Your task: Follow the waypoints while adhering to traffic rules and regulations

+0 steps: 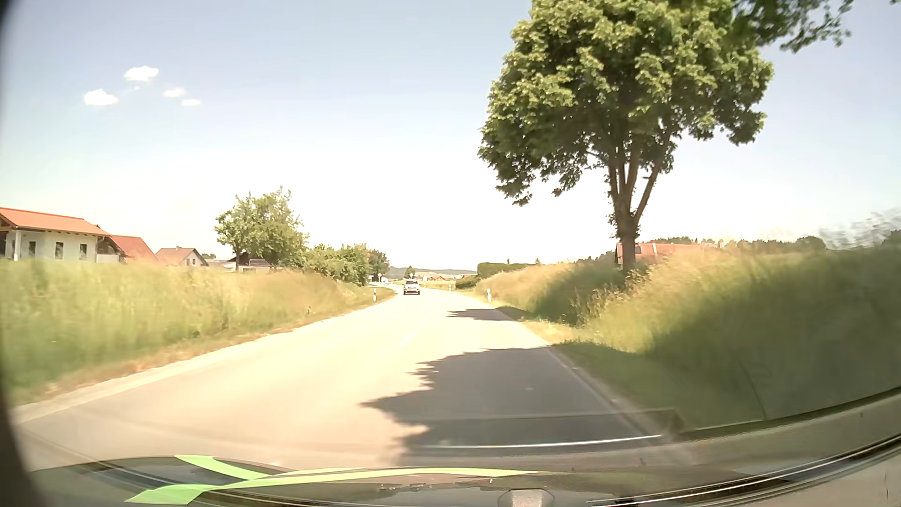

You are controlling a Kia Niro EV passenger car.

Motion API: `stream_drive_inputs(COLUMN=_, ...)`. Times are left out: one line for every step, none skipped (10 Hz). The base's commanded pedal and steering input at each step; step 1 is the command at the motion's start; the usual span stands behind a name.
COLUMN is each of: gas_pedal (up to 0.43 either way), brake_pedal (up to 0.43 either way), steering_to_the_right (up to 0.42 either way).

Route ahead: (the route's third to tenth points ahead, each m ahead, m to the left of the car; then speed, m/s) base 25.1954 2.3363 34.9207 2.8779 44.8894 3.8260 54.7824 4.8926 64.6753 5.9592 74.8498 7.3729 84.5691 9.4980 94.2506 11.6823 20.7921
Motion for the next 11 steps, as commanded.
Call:
stream_drive_inputs(gas_pedal=0.220, brake_pedal=0.000, steering_to_the_right=-0.012)
stream_drive_inputs(gas_pedal=0.220, brake_pedal=0.000, steering_to_the_right=-0.012)
stream_drive_inputs(gas_pedal=0.220, brake_pedal=0.000, steering_to_the_right=-0.012)
stream_drive_inputs(gas_pedal=0.220, brake_pedal=0.000, steering_to_the_right=-0.012)
stream_drive_inputs(gas_pedal=0.177, brake_pedal=0.000, steering_to_the_right=-0.013)
stream_drive_inputs(gas_pedal=0.177, brake_pedal=0.000, steering_to_the_right=-0.013)
stream_drive_inputs(gas_pedal=0.177, brake_pedal=0.000, steering_to_the_right=-0.013)
stream_drive_inputs(gas_pedal=0.189, brake_pedal=0.000, steering_to_the_right=-0.013)
stream_drive_inputs(gas_pedal=0.209, brake_pedal=0.000, steering_to_the_right=-0.013)
stream_drive_inputs(gas_pedal=0.220, brake_pedal=0.000, steering_to_the_right=-0.013)
stream_drive_inputs(gas_pedal=0.220, brake_pedal=0.000, steering_to_the_right=-0.013)
